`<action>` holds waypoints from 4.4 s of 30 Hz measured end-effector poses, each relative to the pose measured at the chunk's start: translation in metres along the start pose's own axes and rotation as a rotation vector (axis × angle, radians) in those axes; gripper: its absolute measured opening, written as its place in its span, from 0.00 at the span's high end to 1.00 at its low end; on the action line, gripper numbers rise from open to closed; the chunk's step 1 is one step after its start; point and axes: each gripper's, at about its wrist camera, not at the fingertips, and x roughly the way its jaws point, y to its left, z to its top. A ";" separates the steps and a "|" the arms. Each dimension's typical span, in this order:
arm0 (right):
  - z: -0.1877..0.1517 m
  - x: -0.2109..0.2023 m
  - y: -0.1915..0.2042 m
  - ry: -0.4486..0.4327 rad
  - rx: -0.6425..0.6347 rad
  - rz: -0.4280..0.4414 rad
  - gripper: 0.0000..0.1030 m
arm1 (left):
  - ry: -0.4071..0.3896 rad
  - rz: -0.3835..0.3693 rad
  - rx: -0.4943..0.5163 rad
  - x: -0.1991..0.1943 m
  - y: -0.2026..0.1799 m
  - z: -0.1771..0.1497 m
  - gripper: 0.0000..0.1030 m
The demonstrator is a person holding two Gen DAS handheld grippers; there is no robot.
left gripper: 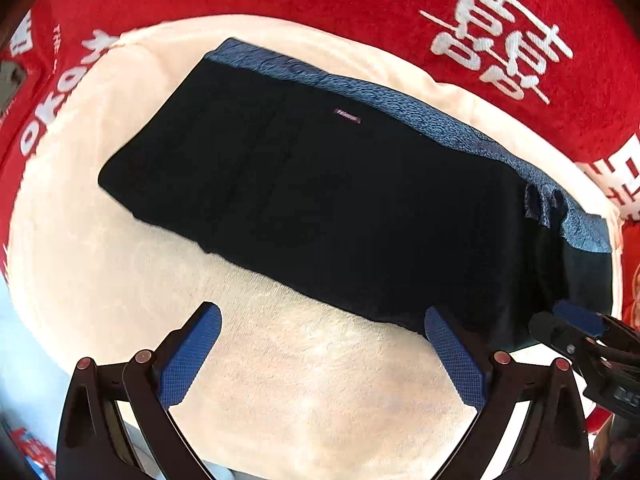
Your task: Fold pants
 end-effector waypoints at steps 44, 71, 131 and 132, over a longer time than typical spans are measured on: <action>-0.011 0.026 -0.005 0.066 0.019 -0.005 0.64 | -0.247 -0.567 -0.429 0.009 0.129 0.037 0.01; 0.122 -0.015 0.088 0.107 -0.169 0.159 0.22 | -0.394 0.132 0.177 -0.028 0.012 0.033 0.67; 0.016 -0.028 -0.277 -0.061 0.301 0.507 0.72 | -0.261 0.056 0.965 -0.018 -0.379 -0.099 0.52; 0.015 -0.028 -0.277 -0.065 0.304 0.509 0.72 | -0.259 0.050 0.962 -0.018 -0.378 -0.100 0.50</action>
